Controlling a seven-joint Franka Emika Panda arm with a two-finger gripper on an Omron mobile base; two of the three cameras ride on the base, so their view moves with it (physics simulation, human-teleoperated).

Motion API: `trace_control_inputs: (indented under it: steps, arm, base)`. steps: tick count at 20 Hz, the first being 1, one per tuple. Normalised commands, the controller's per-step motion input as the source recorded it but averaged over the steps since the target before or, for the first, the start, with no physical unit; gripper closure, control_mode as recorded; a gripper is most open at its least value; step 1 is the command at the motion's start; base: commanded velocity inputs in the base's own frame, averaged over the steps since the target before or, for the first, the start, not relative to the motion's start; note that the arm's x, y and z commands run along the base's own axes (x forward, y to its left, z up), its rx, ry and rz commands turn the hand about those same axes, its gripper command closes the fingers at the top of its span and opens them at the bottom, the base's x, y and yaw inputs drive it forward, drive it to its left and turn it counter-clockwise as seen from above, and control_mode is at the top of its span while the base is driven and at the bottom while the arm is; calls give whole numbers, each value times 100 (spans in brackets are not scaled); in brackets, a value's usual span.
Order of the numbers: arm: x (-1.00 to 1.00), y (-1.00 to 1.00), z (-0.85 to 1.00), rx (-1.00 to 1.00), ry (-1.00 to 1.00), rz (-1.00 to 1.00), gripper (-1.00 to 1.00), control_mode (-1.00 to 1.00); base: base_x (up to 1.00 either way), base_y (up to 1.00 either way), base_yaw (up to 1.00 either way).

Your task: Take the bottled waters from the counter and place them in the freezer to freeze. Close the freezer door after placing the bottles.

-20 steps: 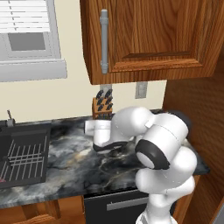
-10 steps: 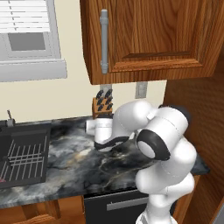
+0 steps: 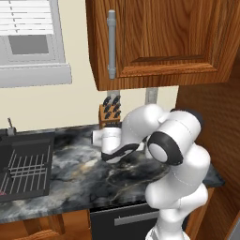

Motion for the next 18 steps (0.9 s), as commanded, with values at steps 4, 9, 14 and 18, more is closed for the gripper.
trace_control_inputs:
  steps: [4, 9, 14, 18]
  arm:
    - [0, -21, -6, -1, 1, 0, -100, -100]
    - [0, -21, 0, 0, 0, 0, -100, -100]
    - [0, -17, 0, 0, 0, 0, -100, -100]
    - [0, -16, 0, 0, 0, 0, -100, -100]
  base:
    - [0, 0, 0]
    - [0, 0, 0]
    - [0, 0, 0]
    - [0, 0, 0]
